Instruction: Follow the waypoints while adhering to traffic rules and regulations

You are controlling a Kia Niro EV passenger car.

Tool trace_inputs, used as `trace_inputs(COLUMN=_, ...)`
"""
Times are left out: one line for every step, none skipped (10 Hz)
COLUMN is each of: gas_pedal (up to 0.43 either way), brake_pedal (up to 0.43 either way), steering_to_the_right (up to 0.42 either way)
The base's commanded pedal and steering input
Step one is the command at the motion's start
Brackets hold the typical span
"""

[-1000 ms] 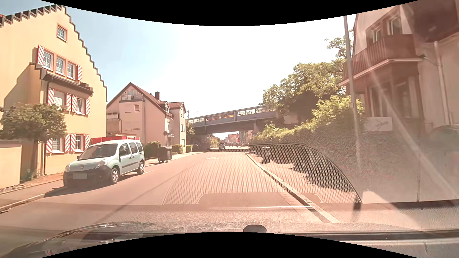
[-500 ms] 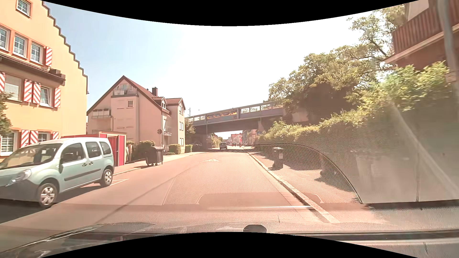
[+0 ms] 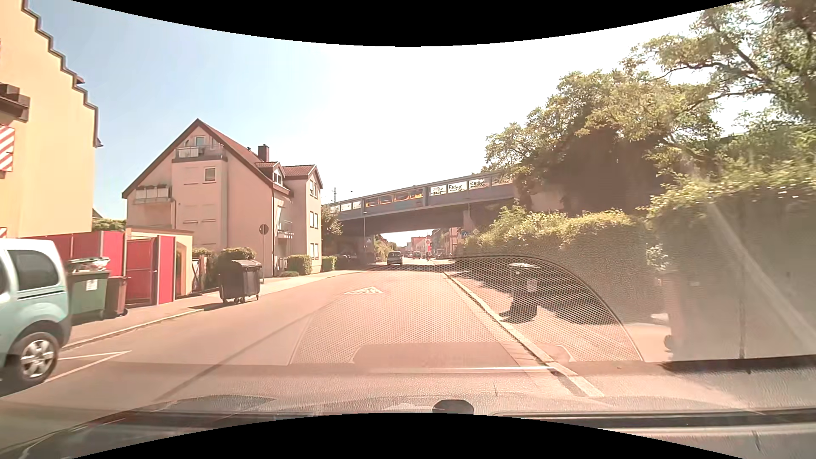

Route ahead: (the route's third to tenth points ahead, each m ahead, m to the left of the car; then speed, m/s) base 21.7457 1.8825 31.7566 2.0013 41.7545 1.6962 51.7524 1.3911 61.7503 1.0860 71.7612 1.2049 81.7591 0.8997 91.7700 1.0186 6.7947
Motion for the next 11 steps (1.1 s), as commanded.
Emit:
trace_inputs(gas_pedal=0.079, brake_pedal=0.0, steering_to_the_right=-0.003)
trace_inputs(gas_pedal=0.079, brake_pedal=0.0, steering_to_the_right=-0.003)
trace_inputs(gas_pedal=0.079, brake_pedal=0.0, steering_to_the_right=-0.003)
trace_inputs(gas_pedal=0.079, brake_pedal=0.0, steering_to_the_right=-0.003)
trace_inputs(gas_pedal=0.079, brake_pedal=0.0, steering_to_the_right=-0.003)
trace_inputs(gas_pedal=0.079, brake_pedal=0.0, steering_to_the_right=-0.003)
trace_inputs(gas_pedal=0.079, brake_pedal=0.0, steering_to_the_right=-0.003)
trace_inputs(gas_pedal=0.079, brake_pedal=0.0, steering_to_the_right=-0.003)
trace_inputs(gas_pedal=0.079, brake_pedal=0.0, steering_to_the_right=-0.003)
trace_inputs(gas_pedal=0.079, brake_pedal=0.0, steering_to_the_right=-0.003)
trace_inputs(gas_pedal=0.079, brake_pedal=0.0, steering_to_the_right=-0.003)
